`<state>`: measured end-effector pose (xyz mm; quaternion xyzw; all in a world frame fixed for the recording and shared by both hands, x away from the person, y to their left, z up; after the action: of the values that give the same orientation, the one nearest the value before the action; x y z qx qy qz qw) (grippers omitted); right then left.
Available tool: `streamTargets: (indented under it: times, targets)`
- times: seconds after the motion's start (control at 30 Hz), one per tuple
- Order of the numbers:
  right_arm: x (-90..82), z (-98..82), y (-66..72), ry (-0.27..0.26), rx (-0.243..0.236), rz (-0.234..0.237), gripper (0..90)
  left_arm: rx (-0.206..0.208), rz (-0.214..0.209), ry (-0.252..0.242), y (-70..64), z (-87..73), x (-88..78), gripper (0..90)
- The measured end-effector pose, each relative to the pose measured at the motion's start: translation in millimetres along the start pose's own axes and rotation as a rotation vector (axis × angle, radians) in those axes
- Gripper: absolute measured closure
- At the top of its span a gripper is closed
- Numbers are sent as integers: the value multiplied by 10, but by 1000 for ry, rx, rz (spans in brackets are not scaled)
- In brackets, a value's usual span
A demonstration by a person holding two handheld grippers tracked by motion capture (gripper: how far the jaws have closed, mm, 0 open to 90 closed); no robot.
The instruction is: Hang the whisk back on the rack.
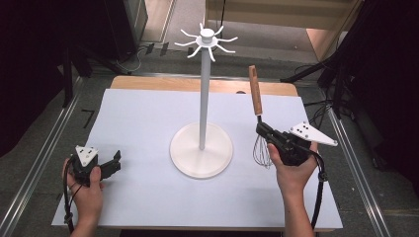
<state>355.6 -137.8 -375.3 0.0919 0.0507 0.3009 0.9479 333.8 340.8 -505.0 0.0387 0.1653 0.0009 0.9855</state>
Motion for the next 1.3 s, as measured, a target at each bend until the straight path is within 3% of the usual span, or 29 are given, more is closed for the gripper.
streamTargets:
  times: [0.67, 1.3]
  targets:
    - [-24, 244, 270, -143, -37, 76, 851, -4, 1, 3, 1, -1, -2, 138]
    - [32, 380, 452, -209, -36, 113, 850, -5, -1, 1, 3, 0, 1, 138]
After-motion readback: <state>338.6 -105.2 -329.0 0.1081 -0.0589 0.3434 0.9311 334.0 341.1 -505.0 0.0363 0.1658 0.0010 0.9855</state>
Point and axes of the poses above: each handheld gripper's, and its own axes: x roughly forward along the jaws, z roughly out of its top, y roughly to its left, the point moved 8 cm from there along x, roughly forward along the jaws, and after that the axes turned 12 degrees about -y, right-handed, at the moved point
